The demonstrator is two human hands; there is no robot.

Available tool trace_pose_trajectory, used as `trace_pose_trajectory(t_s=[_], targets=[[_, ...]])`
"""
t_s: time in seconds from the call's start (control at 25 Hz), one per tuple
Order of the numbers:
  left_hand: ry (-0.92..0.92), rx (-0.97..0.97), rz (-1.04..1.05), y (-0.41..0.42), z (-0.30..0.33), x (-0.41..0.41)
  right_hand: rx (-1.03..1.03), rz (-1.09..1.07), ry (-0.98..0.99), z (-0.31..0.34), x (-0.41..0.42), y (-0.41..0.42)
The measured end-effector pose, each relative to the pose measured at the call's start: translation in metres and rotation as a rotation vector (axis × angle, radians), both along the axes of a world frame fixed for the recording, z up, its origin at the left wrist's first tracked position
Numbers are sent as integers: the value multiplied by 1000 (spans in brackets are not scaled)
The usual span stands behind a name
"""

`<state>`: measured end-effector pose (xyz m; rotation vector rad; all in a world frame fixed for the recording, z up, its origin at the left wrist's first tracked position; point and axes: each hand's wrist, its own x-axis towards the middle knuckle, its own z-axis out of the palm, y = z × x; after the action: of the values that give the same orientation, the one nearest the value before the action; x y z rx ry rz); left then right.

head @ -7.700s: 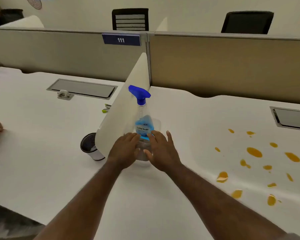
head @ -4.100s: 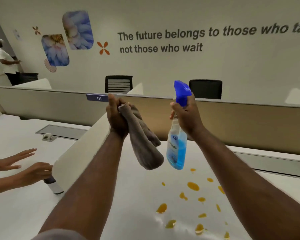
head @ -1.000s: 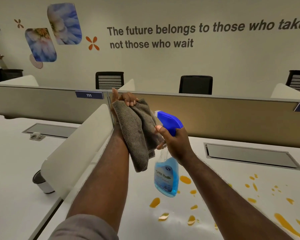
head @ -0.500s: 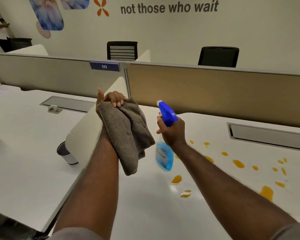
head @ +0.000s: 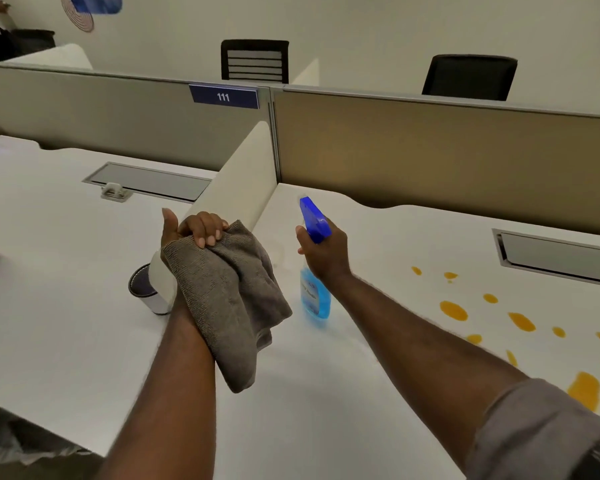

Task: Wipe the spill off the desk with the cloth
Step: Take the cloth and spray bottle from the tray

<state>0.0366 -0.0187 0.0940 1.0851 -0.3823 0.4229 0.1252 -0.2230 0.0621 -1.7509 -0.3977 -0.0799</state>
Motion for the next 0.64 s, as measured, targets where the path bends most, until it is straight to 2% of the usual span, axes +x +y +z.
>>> trace_pose_trajectory(t_s=[0.32, 0.64], targets=[[-77, -40, -143, 27, -24, 5, 50, -6, -8, -19, 8, 29], [-22, 1, -165, 23, -19, 4, 53, 47, -13, -23, 29, 41]])
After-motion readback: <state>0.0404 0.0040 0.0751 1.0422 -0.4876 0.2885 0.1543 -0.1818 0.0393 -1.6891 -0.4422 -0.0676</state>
